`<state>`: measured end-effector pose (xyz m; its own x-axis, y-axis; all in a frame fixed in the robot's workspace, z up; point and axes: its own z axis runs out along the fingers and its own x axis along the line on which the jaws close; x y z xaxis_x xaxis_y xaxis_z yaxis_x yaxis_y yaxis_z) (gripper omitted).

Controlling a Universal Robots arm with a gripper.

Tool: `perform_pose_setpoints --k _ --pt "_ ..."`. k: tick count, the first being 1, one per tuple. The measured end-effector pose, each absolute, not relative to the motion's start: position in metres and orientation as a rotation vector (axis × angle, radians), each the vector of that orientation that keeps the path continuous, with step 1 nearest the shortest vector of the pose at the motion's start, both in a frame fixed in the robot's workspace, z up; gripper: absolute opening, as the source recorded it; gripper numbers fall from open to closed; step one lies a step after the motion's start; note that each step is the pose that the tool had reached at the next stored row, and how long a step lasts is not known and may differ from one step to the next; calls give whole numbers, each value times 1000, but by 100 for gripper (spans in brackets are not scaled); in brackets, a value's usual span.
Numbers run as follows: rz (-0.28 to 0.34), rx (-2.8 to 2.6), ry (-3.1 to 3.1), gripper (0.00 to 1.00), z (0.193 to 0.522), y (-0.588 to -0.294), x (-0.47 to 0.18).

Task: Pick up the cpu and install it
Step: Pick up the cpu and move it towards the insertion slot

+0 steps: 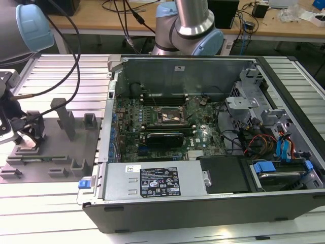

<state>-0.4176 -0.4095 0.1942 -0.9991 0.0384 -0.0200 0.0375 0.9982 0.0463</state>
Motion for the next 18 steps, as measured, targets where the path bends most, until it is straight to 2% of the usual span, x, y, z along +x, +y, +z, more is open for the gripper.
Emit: perform_pose_setpoints --k 3,4,18 --pt "72 59 3119 55 194 -410 -418" --pt "72 59 3119 62 194 -410 -418" --pt "67 59 3121 62 188 -410 -418"
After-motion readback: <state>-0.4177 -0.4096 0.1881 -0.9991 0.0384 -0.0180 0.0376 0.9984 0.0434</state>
